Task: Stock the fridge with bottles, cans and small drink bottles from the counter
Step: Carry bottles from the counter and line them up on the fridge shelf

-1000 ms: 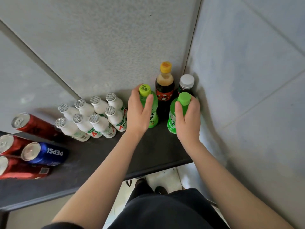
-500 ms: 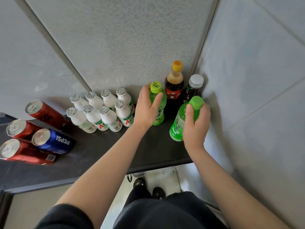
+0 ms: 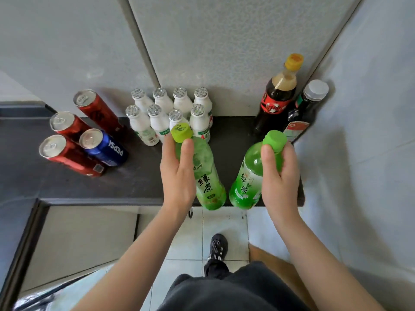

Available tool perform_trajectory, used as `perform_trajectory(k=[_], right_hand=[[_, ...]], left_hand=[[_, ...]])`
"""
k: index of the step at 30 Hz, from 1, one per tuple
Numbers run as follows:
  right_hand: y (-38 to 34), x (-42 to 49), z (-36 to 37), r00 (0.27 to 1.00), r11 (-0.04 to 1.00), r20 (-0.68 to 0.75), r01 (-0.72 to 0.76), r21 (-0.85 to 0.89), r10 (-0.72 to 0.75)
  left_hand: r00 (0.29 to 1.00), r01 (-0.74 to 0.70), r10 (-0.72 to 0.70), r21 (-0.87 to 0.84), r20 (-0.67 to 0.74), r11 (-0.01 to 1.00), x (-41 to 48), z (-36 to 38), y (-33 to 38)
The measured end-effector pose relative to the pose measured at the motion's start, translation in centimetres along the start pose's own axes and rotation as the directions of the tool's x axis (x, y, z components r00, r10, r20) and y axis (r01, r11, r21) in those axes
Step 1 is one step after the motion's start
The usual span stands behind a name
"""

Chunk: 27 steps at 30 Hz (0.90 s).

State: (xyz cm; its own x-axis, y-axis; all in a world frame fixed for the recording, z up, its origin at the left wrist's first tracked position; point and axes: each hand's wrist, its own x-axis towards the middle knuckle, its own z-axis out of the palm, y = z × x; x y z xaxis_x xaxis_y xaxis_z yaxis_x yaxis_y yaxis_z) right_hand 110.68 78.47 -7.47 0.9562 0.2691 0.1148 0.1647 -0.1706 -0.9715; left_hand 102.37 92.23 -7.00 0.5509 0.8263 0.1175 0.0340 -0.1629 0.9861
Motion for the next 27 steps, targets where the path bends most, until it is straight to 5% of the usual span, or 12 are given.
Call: perform_trajectory(k=[6, 13, 19, 27], right_hand=[[-1.1, -5.1, 4.1, 0.925, 1.000, 0.380, -0.024, 0.012, 0.018], [-2.6, -12.9, 10.1, 0.653, 0.997, 0.757, -0.062, 0.038, 0.012], [-4.8, -23.2, 14.7, 0.375, 0.999, 0.926, 0.003, 0.053, -0.050], [-7.3, -41.3, 16.8, 0.127, 0.996, 0.989, -0.037, 0.076, -0.071]], left_hand=[[0.953, 0.242, -0.249, -0.063, -0.172, 0.968, -5.6, -9.2, -1.5], [0.830, 0.354, -0.394, -0.173, -0.394, 0.919, -15.0, -19.9, -2.6], [0.622, 0.318, -0.446, -0.313, -0.644, 0.895, -25.0, -27.3, -2.5], [0.340, 0.255, -0.392, -0.318, -0.855, 0.913, -41.6, -36.9, -2.1]])
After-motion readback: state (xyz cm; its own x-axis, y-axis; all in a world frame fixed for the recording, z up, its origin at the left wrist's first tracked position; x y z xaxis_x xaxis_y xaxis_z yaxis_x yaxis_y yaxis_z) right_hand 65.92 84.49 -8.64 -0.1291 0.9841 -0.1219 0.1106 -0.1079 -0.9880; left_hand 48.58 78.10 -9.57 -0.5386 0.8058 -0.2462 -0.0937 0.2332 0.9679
